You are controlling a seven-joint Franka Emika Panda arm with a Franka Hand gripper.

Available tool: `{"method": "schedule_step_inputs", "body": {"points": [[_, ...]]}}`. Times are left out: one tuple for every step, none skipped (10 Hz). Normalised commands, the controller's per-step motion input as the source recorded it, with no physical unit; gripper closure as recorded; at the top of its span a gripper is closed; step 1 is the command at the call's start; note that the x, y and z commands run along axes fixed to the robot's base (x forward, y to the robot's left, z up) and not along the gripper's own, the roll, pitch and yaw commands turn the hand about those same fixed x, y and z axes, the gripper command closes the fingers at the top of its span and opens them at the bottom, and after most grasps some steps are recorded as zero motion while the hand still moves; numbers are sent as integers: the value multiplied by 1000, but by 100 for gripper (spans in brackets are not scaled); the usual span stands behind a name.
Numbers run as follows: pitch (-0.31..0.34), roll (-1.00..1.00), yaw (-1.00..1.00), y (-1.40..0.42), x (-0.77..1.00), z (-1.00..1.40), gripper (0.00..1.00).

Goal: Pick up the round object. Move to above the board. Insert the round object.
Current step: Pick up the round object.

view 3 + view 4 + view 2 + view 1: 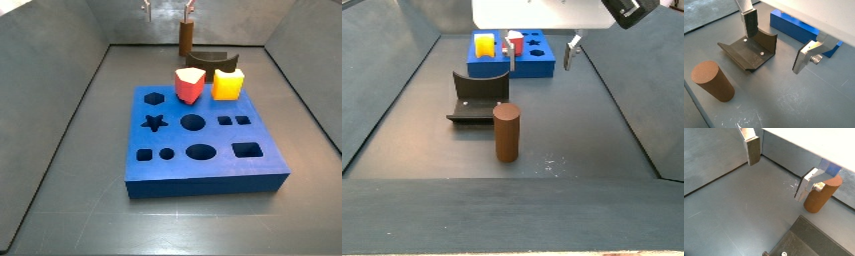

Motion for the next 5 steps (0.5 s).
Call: {"method": "schedule_step_inputs", "body": {"points": [[0,311,0,0,131,-89,0],[0,0,-134,143,629,3,0],[-31,-43,-183,171,857,60,0],[-66,-154,-177,226,911,6,0],[0,-180,-174,269,957,0,0]]}}
